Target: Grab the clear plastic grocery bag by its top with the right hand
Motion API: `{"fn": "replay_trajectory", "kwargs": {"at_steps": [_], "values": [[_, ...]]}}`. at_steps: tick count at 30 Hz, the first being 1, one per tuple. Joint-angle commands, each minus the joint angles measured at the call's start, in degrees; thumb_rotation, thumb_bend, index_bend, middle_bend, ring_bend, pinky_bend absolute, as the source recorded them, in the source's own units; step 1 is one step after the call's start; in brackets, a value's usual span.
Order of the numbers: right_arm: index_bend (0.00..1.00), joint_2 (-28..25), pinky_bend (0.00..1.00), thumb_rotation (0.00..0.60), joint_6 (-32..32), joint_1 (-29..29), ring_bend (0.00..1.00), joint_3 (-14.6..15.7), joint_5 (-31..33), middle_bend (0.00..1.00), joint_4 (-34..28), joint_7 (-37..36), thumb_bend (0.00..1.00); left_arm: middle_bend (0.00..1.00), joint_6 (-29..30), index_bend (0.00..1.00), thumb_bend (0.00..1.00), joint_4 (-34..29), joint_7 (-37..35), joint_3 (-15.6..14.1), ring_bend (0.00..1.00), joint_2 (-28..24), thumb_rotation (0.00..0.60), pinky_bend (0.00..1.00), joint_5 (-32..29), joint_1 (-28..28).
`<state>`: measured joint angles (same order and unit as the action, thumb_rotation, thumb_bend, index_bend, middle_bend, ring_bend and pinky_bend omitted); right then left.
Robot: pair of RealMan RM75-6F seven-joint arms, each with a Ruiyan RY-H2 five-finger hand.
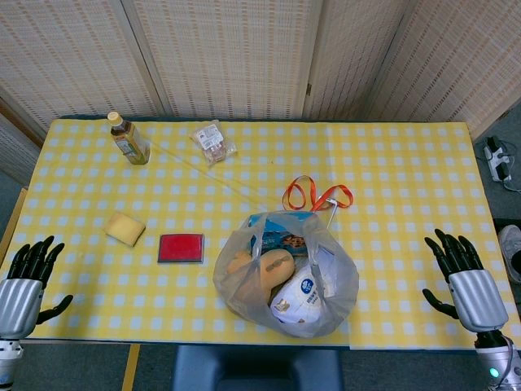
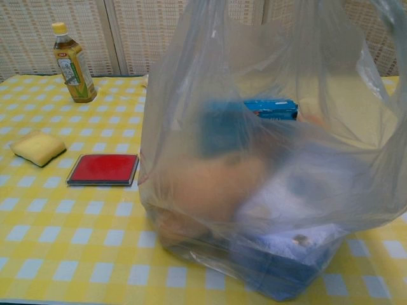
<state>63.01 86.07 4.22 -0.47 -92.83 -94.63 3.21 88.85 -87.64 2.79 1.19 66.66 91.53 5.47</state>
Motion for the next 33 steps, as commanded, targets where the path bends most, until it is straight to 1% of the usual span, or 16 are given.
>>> {"fn": "replay_trajectory", "kwargs": {"at_steps": [1,6,9,13,14,16,18,19,22,24,25,27,29,33], "values": [[0.00,0.27,0.00,0.600,-0.51,0.19,0.00,0.19,-0.10,0.00,0.18,0.11,0.27,0.00,-0.53,0.00,0.23,0.16,-0.37,0.04,0.00,-0.09,0.600,0.00,-0.42,0.17],[0.00,0.21,0.00,0.600,-1.95,0.80,0.00,0.64,-0.33,0.00,0.46,-0.54,0.28,0.00,-1.16,0.00,0.23,0.03,-0.09,0.58,0.00,-0.06,0.600,0.00,-1.87,0.27],[0.00,0.08,0.00,0.600,-0.67,1.08,0.00,1.57,-3.90,0.00,0.58,-3.89,0.28,0.00,-1.29,0.00,0.23,-0.18,-0.75,0.57,0.00,-0.22,0.600,0.00,-1.65,0.43],[0.00,-2.72,0.00,0.600,-1.05,3.51,0.00,4.42,-10.84,0.00,-0.68,-16.01,0.27,0.00,-1.70,0.00,0.23,-0.05,-1.25,0.71,0.00,-0.40,0.600,0.00,-2.08,0.58],[0.00,-4.20,0.00,0.600,-0.68,4.47,0.00,5.25,-13.17,0.00,-1.40,-20.53,0.27,0.00,-1.79,0.00,0.23,-0.02,-1.47,0.72,0.00,-0.46,0.600,0.00,-2.08,0.64],[0.00,-6.06,0.00,0.600,0.97,5.72,0.00,6.07,-16.48,0.00,-2.17,-26.95,0.27,0.00,-1.83,0.00,0.23,0.03,-1.75,0.73,0.00,-0.56,0.600,0.00,-2.06,0.69],[0.00,-7.94,0.00,0.600,2.86,7.27,0.00,7.72,-20.06,0.00,-2.82,-36.87,0.26,0.00,-1.89,0.00,0.23,0.03,-1.98,0.75,0.00,-0.62,0.600,0.00,-2.24,0.66],[0.00,-8.69,0.00,0.600,4.24,8.12,0.00,8.54,-21.24,0.00,-2.83,-43.64,0.25,0.00,-2.08,0.00,0.23,-0.14,-1.96,0.76,0.00,-0.74,0.600,0.00,-2.57,0.62],[0.00,-8.88,0.00,0.600,8.13,9.49,0.00,9.32,-22.66,0.00,-0.85,-56.08,0.25,0.00,-2.40,0.00,0.23,-1.13,-1.51,0.82,0.00,-1.29,0.600,0.00,-3.40,0.44],[0.00,-8.71,0.00,0.600,9.95,10.50,0.00,9.87,-23.67,0.00,-0.53,-63.03,0.24,0.00,-2.14,0.00,0.23,-1.56,-1.62,0.93,0.00,-1.52,0.600,0.00,-3.52,0.31],[0.00,-9.01,0.00,0.600,10.92,11.47,0.00,10.47,-24.55,0.00,-0.64,-68.26,0.24,0.00,-2.00,0.00,0.23,-1.78,-1.90,0.99,0.00,-1.65,0.600,0.00,-3.59,0.22],[0.00,-9.63,0.00,0.600,11.61,13.03,0.00,10.85,-25.27,0.00,-0.85,-73.76,0.24,0.00,-1.95,0.00,0.23,-1.89,-2.37,1.04,0.00,-1.86,0.600,0.00,-3.70,0.16],[0.00,-10.21,0.00,0.600,11.44,14.68,0.00,10.99,-25.65,0.00,-1.24,-77.19,0.24,0.00,-2.16,0.00,0.23,-1.91,-2.55,1.09,0.00,-2.15,0.600,0.00,-3.94,0.18],[0.00,-9.12,0.00,0.600,10.10,16.78,0.00,10.92,-24.98,0.00,-2.13,-80.54,0.24,0.00,-1.87,0.00,0.23,-2.21,-3.26,1.05,0.00,-2.76,0.600,0.00,-3.75,0.01]]}}
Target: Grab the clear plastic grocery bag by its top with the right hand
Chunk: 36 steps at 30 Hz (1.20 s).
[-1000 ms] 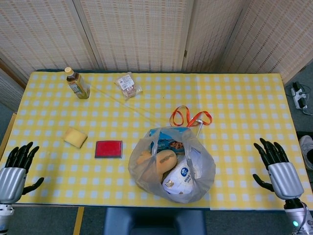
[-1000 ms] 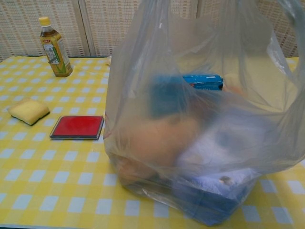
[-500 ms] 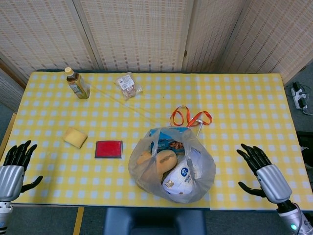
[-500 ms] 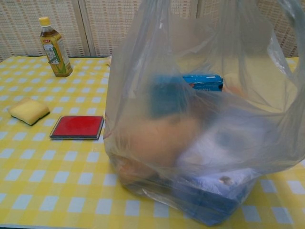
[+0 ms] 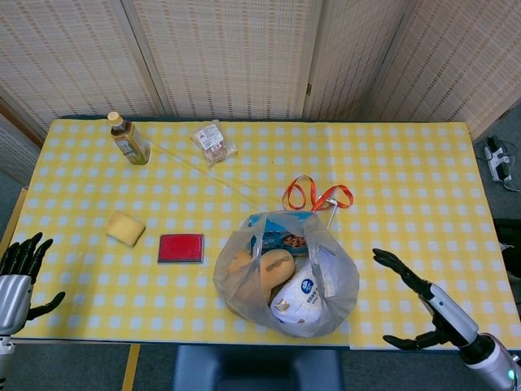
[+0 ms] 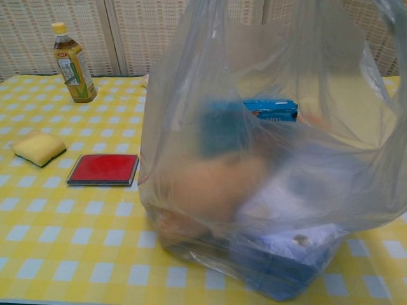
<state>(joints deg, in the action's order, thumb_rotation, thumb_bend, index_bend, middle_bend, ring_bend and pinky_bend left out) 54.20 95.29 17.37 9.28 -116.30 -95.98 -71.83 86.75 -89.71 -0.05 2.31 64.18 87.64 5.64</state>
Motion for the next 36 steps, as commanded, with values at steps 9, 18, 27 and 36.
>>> {"fn": "replay_trajectory", "kwargs": {"at_steps": [9,18,27,36], "values": [[0.00,2.77,0.00,0.600,-2.02,8.41,0.00,1.98,-1.00,0.00,0.91,-14.55,0.24,0.00,0.66,0.00,0.23,-0.56,-2.43,0.44,0.00,-1.52,0.600,0.00,-0.58,-0.51],[0.00,4.92,0.00,0.600,-1.69,9.13,0.00,3.47,-0.03,0.00,3.68,-17.38,0.24,0.00,0.99,0.00,0.23,-0.14,-3.61,0.43,0.00,-1.84,0.600,0.00,-0.23,-0.68],[0.00,6.06,0.00,0.600,-1.94,9.96,0.00,4.64,0.82,0.00,5.92,-19.04,0.24,0.00,1.15,0.00,0.23,0.01,-3.68,0.53,0.00,-1.73,0.600,0.00,-0.08,-0.69],[0.00,5.55,0.00,0.600,-5.48,12.91,0.00,5.35,0.70,0.00,3.84,-17.97,0.24,0.00,1.75,0.00,0.23,0.35,-4.58,0.70,0.00,-1.88,0.600,0.00,0.06,-0.90]]}}
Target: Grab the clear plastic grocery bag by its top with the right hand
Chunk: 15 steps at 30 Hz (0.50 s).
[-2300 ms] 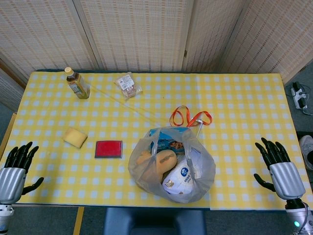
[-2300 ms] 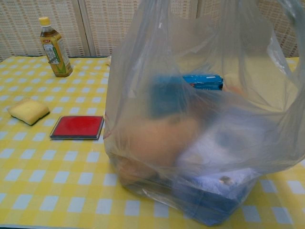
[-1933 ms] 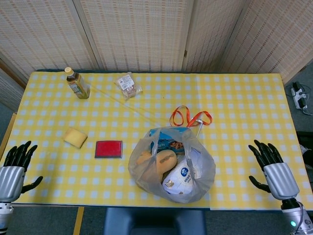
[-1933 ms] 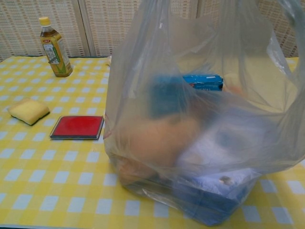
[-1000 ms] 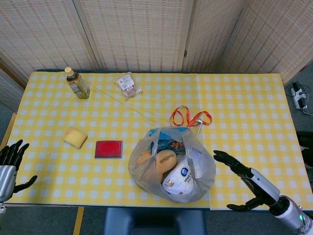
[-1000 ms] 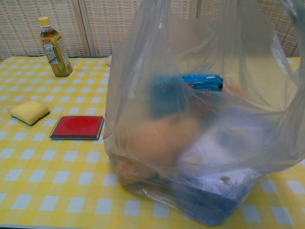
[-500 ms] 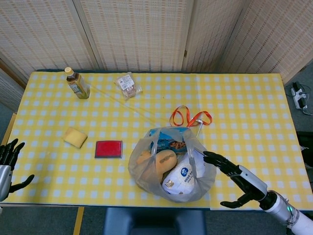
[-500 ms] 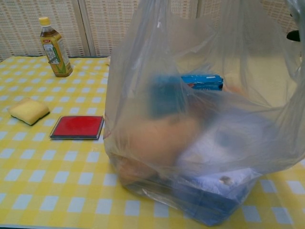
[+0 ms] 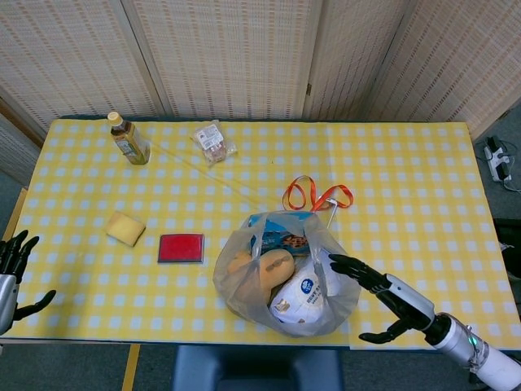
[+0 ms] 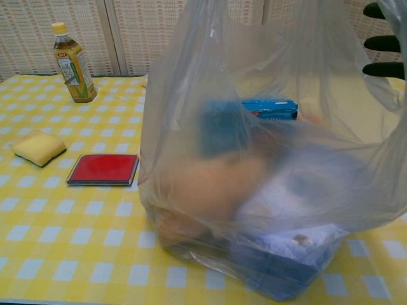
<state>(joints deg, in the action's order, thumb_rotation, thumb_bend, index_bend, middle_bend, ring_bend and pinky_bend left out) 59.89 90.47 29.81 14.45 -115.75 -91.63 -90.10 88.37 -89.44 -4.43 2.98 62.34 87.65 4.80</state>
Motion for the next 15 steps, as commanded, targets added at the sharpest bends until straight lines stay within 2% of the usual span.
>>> {"fn": "replay_trajectory", "kwargs": {"at_steps": [1,9,15], "values": [[0.00,-0.18,0.00,0.600,-0.99,0.71,0.00,0.21,0.25,0.00,-0.77,0.50,0.24,0.00,0.19,0.00,0.23,0.14,-0.33,0.04,0.00,-0.06,0.600,0.00,0.11,-0.07],[0.00,-0.62,0.00,0.600,-3.73,3.45,0.00,-0.54,1.36,0.00,-3.57,1.54,0.24,0.00,0.26,0.00,0.23,0.59,-1.32,0.00,0.00,-0.13,0.600,0.00,0.48,-0.02],[0.00,-1.57,0.00,0.600,-9.07,7.59,0.00,-2.06,3.70,0.00,-6.43,1.13,0.24,0.00,0.46,0.00,0.23,0.86,-1.63,-0.09,0.00,0.04,0.600,0.00,0.97,0.01]]}}
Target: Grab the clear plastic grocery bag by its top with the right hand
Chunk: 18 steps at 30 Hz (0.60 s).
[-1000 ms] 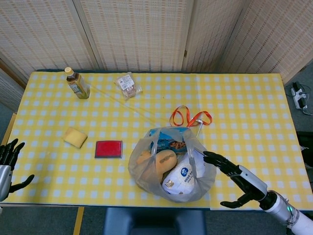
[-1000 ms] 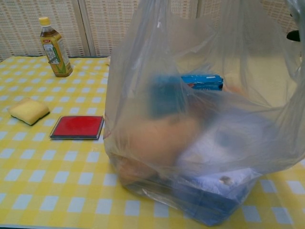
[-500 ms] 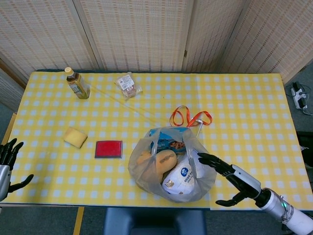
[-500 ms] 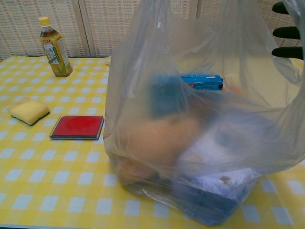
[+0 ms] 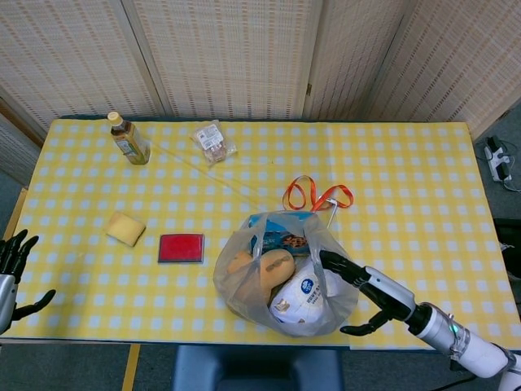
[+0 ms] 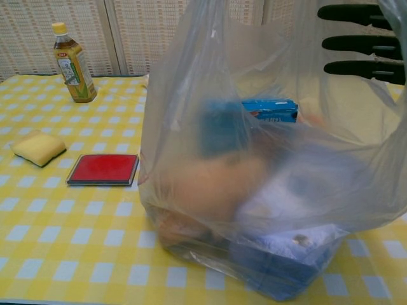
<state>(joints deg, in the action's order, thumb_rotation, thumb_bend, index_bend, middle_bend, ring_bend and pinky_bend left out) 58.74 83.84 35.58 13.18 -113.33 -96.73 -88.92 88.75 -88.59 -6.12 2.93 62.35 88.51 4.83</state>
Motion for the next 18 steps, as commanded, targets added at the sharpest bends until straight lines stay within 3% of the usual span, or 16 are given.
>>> {"fn": "replay_trajectory", "kwargs": {"at_steps": [1,18], "values": [[0.00,-0.47,0.00,0.600,-3.76,2.69,0.00,-1.04,1.80,0.00,-1.75,-0.32,0.24,0.00,0.23,0.00,0.23,-0.04,0.06,-0.07,0.00,0.03,0.600,0.00,0.26,-0.05],[0.00,0.77,0.00,0.600,-14.26,11.88,0.00,-4.94,5.34,0.00,-5.42,-2.02,0.23,0.00,0.76,0.00,0.23,0.28,-1.07,-0.01,0.00,-0.20,0.600,0.00,0.43,-0.27]]}}
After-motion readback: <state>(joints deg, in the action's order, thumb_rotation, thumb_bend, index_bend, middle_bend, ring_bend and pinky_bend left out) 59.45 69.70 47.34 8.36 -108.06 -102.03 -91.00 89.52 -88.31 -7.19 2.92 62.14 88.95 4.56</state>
